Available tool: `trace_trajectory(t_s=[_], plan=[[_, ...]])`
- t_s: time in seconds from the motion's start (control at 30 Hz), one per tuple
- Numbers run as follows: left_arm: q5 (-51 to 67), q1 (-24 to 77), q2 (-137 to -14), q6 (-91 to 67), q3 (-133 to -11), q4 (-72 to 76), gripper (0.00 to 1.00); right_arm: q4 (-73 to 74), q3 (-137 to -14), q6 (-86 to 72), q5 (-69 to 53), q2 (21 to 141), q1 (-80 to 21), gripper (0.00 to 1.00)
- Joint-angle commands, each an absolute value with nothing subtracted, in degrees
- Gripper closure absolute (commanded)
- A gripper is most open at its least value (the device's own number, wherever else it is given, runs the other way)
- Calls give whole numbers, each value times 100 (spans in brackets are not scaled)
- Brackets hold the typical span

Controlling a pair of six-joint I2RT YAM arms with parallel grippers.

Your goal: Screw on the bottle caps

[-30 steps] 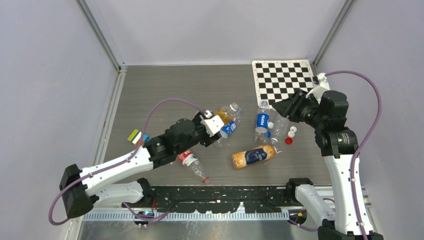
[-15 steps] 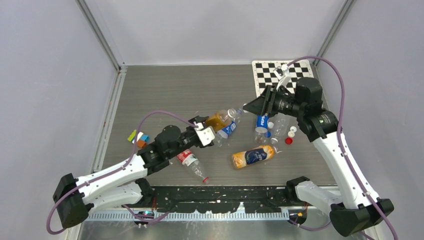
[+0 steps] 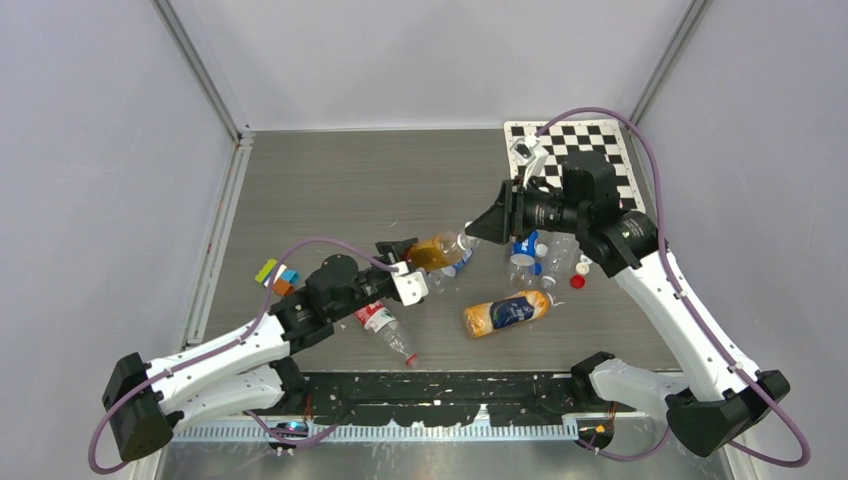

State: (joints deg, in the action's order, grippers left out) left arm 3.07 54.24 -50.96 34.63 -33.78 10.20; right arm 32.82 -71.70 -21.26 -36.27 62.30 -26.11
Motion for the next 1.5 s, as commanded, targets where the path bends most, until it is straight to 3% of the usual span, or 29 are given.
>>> trace_trajectory(t_s=[0.0,1.07,1.47], plan=[[369,5414,-4990,3656,-3407,1091,100,3491,-7423,-1834,-3680,6270,-2695,73],[1194,5423,-5189,2780,-3321,1731,100,3882,-7107,-1429,-4005,6460,-2944,73],[525,5453,-5319,2808,-3334,1854,100,4075,-7456,-1949,-3233,6783,-3038,81]])
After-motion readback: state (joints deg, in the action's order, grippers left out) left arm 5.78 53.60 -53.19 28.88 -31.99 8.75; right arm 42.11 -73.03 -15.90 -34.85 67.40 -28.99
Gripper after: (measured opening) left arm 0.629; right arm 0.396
